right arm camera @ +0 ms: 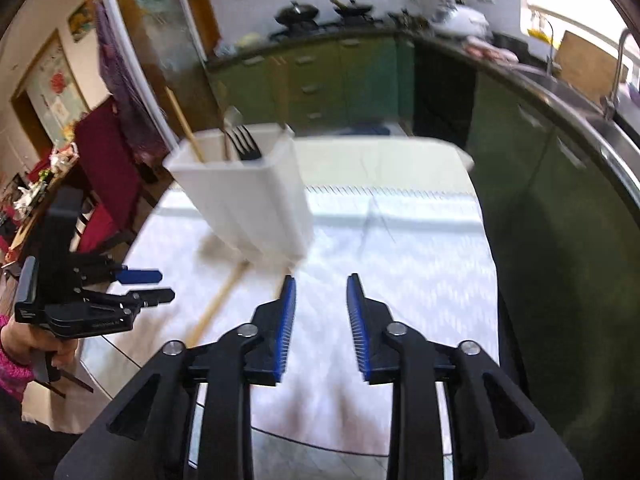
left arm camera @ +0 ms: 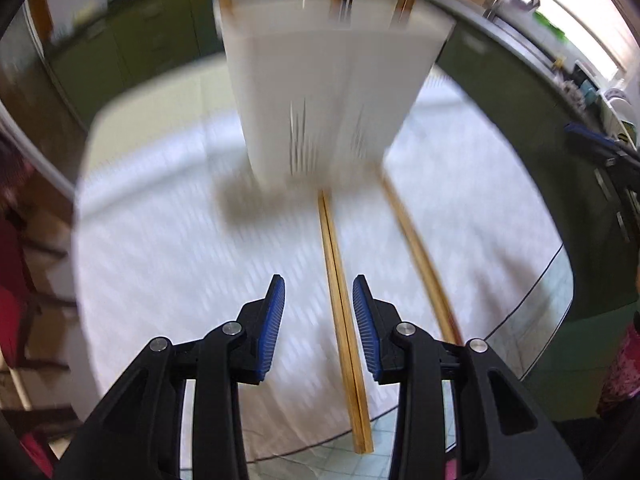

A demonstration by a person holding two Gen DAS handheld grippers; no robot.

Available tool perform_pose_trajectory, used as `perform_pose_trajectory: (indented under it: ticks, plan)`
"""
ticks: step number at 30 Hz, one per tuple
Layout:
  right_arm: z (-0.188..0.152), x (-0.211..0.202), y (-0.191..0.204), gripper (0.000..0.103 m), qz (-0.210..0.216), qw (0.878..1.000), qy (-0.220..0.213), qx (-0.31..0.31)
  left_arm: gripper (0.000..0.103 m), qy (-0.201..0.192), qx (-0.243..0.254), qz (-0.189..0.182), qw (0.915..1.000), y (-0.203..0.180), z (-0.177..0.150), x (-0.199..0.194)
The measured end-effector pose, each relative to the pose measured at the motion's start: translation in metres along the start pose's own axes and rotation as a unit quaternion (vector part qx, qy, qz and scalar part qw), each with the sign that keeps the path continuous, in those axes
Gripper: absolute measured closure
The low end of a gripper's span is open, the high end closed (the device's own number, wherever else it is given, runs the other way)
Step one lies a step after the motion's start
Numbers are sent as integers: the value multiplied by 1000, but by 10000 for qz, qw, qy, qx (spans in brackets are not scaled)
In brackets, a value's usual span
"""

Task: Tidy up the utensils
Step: 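Move both open grippers down to the chopsticks lying beside the caddy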

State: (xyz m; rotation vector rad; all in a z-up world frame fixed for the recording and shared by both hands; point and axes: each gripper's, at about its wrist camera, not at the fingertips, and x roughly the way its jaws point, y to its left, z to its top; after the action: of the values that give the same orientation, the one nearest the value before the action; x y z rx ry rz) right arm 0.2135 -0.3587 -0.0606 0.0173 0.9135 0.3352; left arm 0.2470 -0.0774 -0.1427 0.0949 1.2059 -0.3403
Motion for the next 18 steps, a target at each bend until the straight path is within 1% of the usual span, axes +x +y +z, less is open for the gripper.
perform_pose_trajectory:
  ticks: [1, 2, 5, 7, 11, 14, 18]
  plan:
    - [-4, 4, -1, 75, -10, 10000, 37, 10, 69, 140, -67, -81, 9998, 1, -2, 11]
    - [-8, 9, -1, 75, -1, 9999, 115, 5, 69, 199, -90, -87, 9997, 2, -4, 19]
    - [-17, 20, 0, 75, 66, 9997, 249, -17, 69, 260, -122, -13, 9996, 2, -6, 34]
    - [-17, 27, -2, 75, 109, 9994, 320, -57, 69, 335, -143, 5, 9993, 4, -8, 43]
    - [-19, 35, 4, 72, 137, 9991, 400, -89, 69, 418, -139, 85, 9990, 3, -5, 52]
    - [-18, 42, 8, 72, 157, 9988, 452, -99, 69, 460, -105, 141, 9988, 2, -4, 55]
    - [-21, 63, 23, 72, 127, 9973, 683, -249, 69, 502, -58, 233, 9985, -3, 0, 59]
